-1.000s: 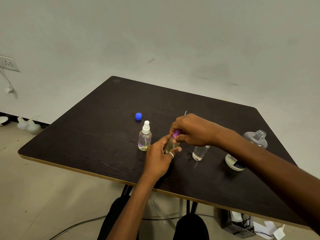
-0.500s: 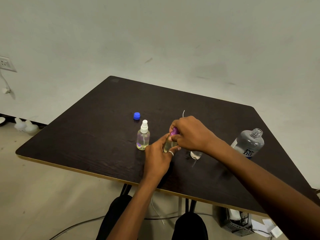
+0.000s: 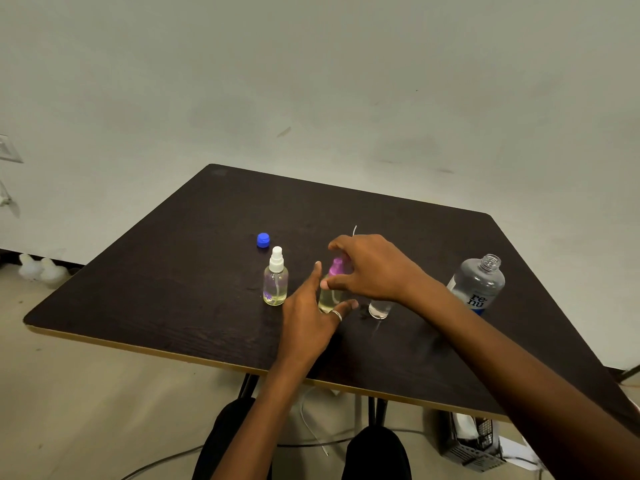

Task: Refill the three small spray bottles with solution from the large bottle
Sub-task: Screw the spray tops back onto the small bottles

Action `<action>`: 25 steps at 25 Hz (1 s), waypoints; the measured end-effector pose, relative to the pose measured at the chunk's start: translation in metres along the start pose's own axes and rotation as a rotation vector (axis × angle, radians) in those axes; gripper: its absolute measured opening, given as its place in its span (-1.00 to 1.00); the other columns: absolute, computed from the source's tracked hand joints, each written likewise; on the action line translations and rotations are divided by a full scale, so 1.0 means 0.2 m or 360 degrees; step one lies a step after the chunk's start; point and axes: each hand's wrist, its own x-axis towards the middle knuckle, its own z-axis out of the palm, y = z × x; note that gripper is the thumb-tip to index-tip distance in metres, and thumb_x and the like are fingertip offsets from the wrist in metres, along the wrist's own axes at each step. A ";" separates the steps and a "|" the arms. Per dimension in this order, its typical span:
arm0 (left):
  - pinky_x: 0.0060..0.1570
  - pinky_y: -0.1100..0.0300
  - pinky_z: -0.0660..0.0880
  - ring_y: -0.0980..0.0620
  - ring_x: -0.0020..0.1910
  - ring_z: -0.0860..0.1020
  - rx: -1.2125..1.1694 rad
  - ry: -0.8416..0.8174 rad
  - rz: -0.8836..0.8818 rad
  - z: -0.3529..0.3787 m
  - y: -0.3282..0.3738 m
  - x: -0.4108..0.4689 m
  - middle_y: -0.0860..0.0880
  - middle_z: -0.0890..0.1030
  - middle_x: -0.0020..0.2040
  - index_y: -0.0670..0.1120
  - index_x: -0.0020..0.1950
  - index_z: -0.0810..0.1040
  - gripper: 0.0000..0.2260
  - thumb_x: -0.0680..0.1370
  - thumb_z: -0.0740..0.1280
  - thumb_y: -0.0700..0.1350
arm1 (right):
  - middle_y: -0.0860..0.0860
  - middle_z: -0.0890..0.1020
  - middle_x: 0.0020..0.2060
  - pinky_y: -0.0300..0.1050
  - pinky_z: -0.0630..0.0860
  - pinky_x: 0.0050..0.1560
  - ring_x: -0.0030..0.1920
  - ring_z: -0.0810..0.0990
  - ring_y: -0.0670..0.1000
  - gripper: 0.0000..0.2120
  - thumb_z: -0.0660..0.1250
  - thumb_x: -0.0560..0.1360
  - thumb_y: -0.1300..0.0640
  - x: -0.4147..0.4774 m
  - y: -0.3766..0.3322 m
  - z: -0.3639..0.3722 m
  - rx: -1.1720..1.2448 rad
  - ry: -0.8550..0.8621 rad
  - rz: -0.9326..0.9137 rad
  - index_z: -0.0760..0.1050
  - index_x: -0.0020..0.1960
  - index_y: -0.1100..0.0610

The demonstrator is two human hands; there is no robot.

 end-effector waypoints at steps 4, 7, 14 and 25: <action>0.32 0.35 0.28 0.14 0.46 0.34 0.0134 0.0078 -0.0012 0.00 0.04 -0.10 0.02 0.43 0.49 0.02 0.58 0.24 -0.18 0.42 0.52 0.16 | -0.06 0.65 -0.04 -0.17 0.54 -0.06 -0.08 0.59 -0.09 -0.45 0.23 0.50 -0.29 -0.03 0.04 -0.14 0.0069 0.0150 0.0068 0.44 0.32 0.05; 0.23 0.47 0.29 0.29 0.36 0.37 0.0202 0.0329 0.0175 0.02 0.06 -0.21 0.08 0.49 0.38 0.05 0.49 0.36 -0.39 0.48 0.48 0.09 | -0.06 0.67 -0.10 -0.18 0.56 -0.08 -0.11 0.61 -0.11 -0.54 0.18 0.53 -0.26 -0.05 0.07 -0.22 0.0136 0.0248 0.0109 0.51 0.23 0.04; 0.25 0.35 0.42 0.21 0.33 0.43 0.0301 -0.0002 0.0446 0.18 0.17 -0.23 0.09 0.47 0.36 0.03 0.46 0.36 -0.49 0.55 0.42 0.06 | -0.09 0.67 -0.08 -0.08 0.58 -0.02 -0.10 0.60 -0.12 -0.70 0.26 0.55 -0.13 -0.08 0.21 -0.28 0.0137 0.0418 0.0202 0.59 0.12 0.03; 0.40 0.25 0.30 0.12 0.48 0.32 0.0133 -0.0163 -0.0004 0.40 0.10 -0.06 0.06 0.36 0.52 0.02 0.58 0.20 -0.30 0.53 0.44 0.09 | -0.01 0.67 0.03 -0.22 0.50 0.02 0.00 0.61 -0.08 -0.83 0.38 0.51 0.10 0.15 0.49 -0.04 0.0206 0.0071 0.0361 0.61 0.10 0.05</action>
